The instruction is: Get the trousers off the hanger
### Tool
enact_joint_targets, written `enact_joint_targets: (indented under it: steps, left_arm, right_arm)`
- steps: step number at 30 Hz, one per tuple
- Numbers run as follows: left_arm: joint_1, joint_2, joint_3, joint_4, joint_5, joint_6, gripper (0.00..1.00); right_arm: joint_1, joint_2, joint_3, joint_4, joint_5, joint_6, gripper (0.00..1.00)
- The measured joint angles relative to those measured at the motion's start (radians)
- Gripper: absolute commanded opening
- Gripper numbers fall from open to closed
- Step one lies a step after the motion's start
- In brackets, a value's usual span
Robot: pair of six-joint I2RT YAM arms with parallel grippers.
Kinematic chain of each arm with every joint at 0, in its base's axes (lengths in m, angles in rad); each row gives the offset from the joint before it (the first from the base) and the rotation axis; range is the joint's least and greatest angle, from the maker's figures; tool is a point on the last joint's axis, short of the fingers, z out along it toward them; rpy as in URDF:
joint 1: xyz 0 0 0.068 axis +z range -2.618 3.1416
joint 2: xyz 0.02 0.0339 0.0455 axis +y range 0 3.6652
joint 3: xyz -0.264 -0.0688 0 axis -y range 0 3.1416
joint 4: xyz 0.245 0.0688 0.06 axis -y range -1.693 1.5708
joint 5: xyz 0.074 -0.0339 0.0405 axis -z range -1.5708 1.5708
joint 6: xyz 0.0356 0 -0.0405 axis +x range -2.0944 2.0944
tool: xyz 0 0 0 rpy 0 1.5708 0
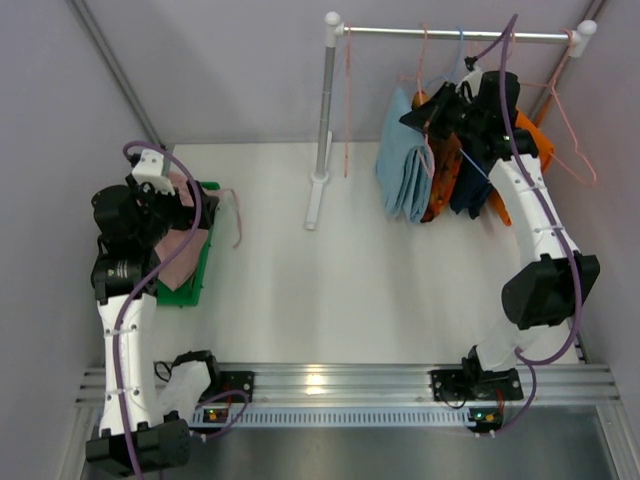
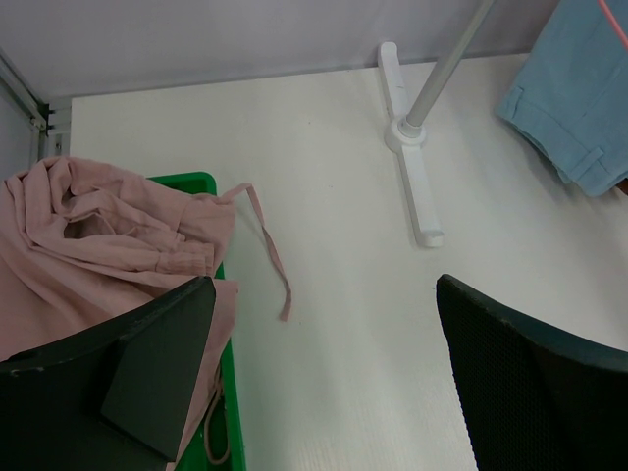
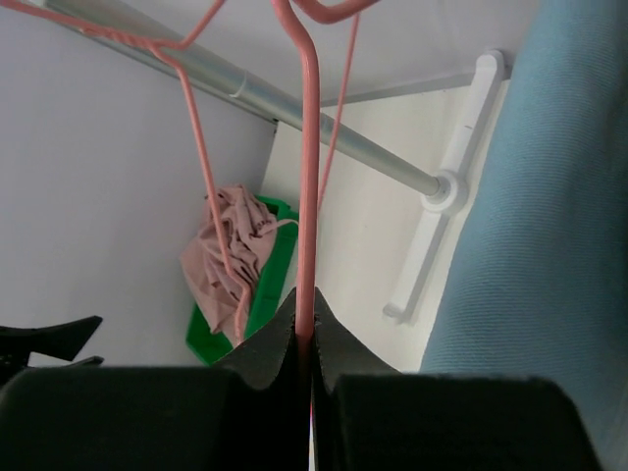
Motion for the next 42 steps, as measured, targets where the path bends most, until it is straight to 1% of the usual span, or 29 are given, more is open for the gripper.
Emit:
enact_joint_targets:
  steps: [7,14,24,27,31,34,37,42]
  left_arm:
    - [0.000,-0.002,-0.003,0.006,-0.001,-0.009,0.99]
    - [0.000,-0.013,-0.009,0.030,0.001,-0.026,0.99]
    - [0.000,-0.013,-0.009,0.045,0.037,-0.021,0.99]
    - [0.000,0.000,-0.001,0.060,0.059,-0.008,0.99]
    - [-0.011,0.064,0.052,0.106,0.097,-0.007,0.99]
    - [-0.094,0.105,0.080,0.154,0.071,0.016,0.99]
    - [-0.227,0.140,0.102,0.192,0.025,0.061,0.99]
    - [-0.455,0.189,0.116,0.267,-0.097,0.127,0.99]
  right_arm:
    - [-0.017,0.000,0.000,0.072,-0.057,0.137,0.00]
    - [-0.036,0.000,0.000,0.179,-0.090,0.272,0.00]
    - [-0.065,-0.008,-0.001,0.283,-0.125,0.421,0.00]
    - [-0.066,-0.037,-0.014,0.297,-0.130,0.453,0.00]
    - [-0.067,-0.125,-0.084,0.331,-0.134,0.483,0.00]
    - [-0.067,-0.207,-0.146,0.354,-0.141,0.505,0.00]
    - [-0.067,-0.280,-0.195,0.367,-0.150,0.527,0.00]
    - [-0.067,-0.377,-0.278,0.401,-0.160,0.552,0.00]
